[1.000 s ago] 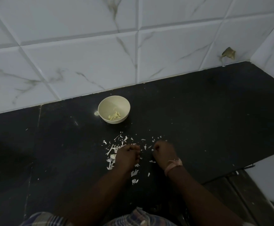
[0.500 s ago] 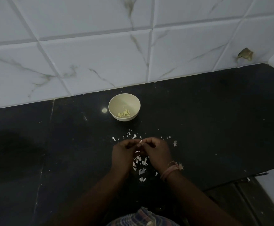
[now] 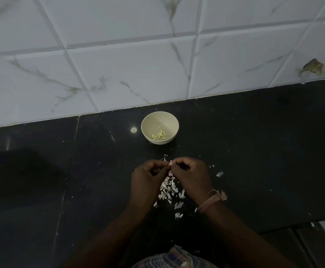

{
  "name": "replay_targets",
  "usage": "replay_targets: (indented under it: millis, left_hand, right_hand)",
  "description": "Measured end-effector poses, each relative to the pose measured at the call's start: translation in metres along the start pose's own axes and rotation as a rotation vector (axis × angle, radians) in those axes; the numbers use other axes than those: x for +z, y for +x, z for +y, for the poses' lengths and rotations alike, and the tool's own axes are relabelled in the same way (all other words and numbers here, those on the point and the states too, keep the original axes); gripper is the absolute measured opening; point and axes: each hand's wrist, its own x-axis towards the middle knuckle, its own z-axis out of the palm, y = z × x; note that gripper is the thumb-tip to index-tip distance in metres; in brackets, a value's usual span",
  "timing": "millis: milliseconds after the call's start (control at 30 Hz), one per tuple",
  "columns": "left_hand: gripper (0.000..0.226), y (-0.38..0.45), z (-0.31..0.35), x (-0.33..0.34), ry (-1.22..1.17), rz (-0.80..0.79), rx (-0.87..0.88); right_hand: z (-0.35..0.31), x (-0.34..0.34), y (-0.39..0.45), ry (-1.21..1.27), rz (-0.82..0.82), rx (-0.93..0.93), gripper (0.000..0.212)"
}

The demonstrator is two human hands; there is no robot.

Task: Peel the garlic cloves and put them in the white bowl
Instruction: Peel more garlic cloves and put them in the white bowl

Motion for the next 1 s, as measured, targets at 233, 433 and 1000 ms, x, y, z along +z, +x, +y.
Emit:
replay_targets:
  millis: [233,433,1000]
  left_hand:
    - [0.014,-0.003,0.000,-0.014,-0.008,-0.081,-0.015]
    - [0.018,-0.003,0.000,-0.017,-0.035,-0.083,0.010]
    - [0.012,0.005,0.004,-0.017,-0.225,-0.170,-0.050]
  right_hand:
    - [-0.004,0.000,-0.009,-0.035,-0.087,0.013,0.014]
    - [-0.007,0.006,-0.007,-0.040,-0.119,0.044,0.018]
    - [-0.022,0.003,-0.002,0.019,-0.130,0.152,0.011]
